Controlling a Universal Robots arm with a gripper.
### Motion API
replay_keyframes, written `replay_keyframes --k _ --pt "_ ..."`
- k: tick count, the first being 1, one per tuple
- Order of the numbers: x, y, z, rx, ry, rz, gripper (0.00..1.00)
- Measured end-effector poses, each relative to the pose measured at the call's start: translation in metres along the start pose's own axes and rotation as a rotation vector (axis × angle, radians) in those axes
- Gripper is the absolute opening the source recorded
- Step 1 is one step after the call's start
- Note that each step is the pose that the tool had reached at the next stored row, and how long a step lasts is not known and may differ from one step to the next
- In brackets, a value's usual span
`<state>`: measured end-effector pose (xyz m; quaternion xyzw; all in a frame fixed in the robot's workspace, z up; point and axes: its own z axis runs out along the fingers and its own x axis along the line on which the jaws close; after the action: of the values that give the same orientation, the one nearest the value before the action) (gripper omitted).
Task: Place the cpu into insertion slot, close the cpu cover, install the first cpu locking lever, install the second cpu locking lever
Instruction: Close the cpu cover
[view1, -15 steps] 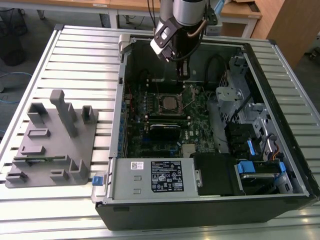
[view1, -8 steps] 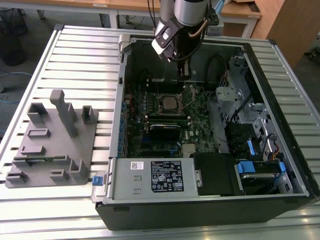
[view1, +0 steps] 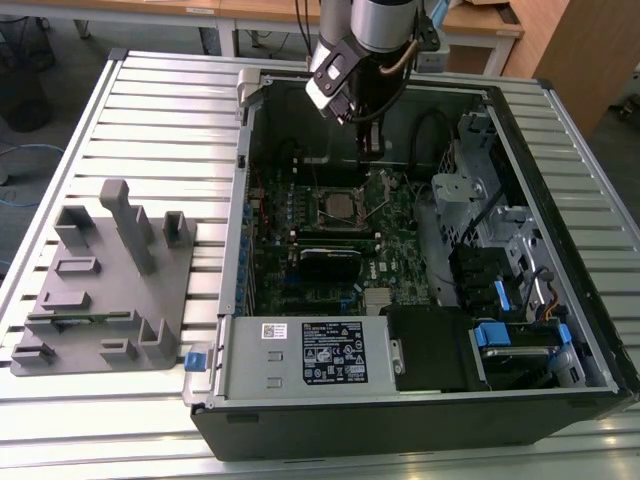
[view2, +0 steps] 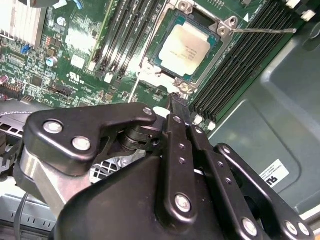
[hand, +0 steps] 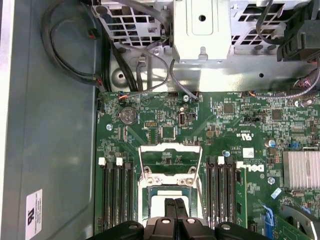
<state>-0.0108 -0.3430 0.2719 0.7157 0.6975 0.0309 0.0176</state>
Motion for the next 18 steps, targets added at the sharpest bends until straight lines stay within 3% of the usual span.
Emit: replay_keyframes --k 5,14,18 --pt "0.0002 0.0070 0.0006 0.0000 0.0000 0.000 0.10" --pt "0.0002 0.0099 0.0008 0.0000 0.0001 0.000 0.10" --pt "0.0005 0.0178 0.0015 0.0001 -0.0001 0.000 0.10"
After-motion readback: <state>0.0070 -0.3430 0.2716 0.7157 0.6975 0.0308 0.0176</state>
